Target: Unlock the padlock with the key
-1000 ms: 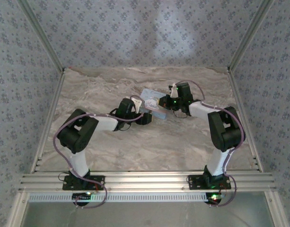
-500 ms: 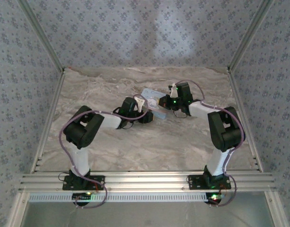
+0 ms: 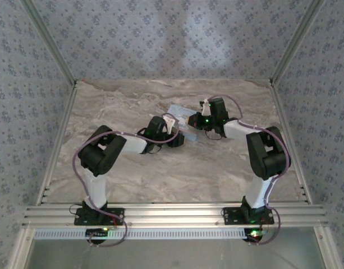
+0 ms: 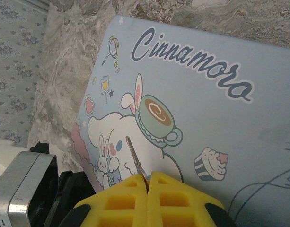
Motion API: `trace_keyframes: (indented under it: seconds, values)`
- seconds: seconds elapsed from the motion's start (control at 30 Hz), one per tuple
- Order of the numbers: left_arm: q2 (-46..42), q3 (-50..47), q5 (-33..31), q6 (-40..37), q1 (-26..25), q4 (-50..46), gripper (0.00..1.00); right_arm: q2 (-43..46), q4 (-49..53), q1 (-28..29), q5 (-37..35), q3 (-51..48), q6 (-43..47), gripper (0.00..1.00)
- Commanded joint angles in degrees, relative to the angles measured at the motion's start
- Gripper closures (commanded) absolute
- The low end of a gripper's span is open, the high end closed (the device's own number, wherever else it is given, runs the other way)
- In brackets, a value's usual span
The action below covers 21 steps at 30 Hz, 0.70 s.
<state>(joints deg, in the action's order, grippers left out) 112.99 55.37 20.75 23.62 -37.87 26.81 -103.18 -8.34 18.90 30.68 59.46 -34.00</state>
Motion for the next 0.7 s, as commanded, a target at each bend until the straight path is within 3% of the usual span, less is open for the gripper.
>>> trace_keyframes:
  seconds: [0.0,0.67]
  values:
    - [0.74,1.74,-1.21,0.8,-0.44,0.7,0.5,-2.03,6.6,0.94,-1.85,-0.49,0.61,1.0]
    - [2.94,4.21,-4.23,5.25,-0.88,-1.34,0.62,-2.03,6.6,1.72,-2.56,-0.32,0.0,1.0]
